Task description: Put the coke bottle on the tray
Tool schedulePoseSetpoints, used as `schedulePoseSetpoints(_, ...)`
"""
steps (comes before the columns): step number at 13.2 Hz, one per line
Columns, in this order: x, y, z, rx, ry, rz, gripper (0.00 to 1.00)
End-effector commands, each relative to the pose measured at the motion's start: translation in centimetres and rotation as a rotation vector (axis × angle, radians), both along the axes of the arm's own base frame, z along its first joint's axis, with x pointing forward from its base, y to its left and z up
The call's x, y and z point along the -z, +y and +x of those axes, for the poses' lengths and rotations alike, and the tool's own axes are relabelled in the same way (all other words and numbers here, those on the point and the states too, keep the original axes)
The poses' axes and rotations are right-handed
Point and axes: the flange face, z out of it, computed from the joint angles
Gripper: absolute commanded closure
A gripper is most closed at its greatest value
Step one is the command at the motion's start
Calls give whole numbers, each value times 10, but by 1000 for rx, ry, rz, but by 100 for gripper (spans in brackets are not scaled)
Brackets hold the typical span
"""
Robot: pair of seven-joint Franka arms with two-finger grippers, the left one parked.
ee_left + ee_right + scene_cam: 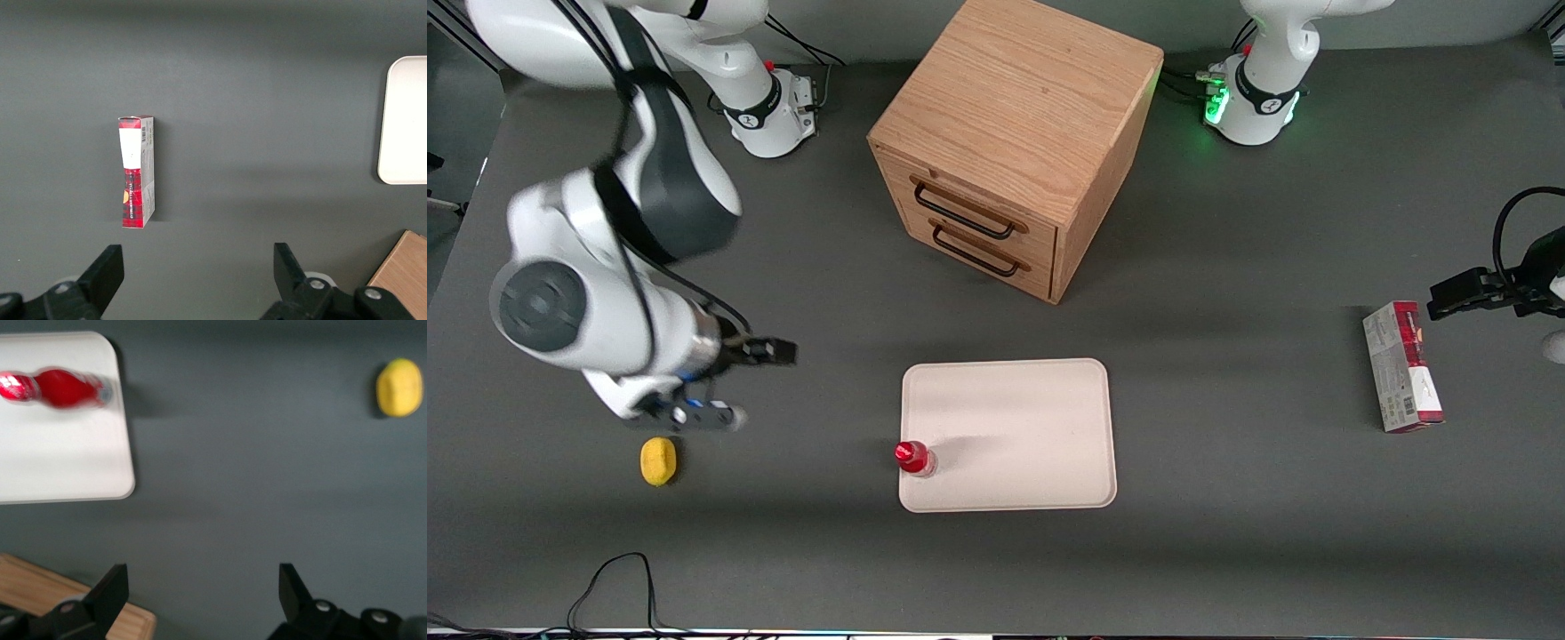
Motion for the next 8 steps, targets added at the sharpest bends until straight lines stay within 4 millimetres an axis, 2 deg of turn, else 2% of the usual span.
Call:
schedulePoseSetpoints(1,-5,-51,-81,-68,-34,12,0)
schedulePoseSetpoints(3,-34,-101,-105,-131,-26,74,0)
schedulePoseSetpoints(5,-58,-131,-117,-119,-35,85,0)
schedulePoseSetpoints(8,-73,-121,-130,-133,-37,86,0)
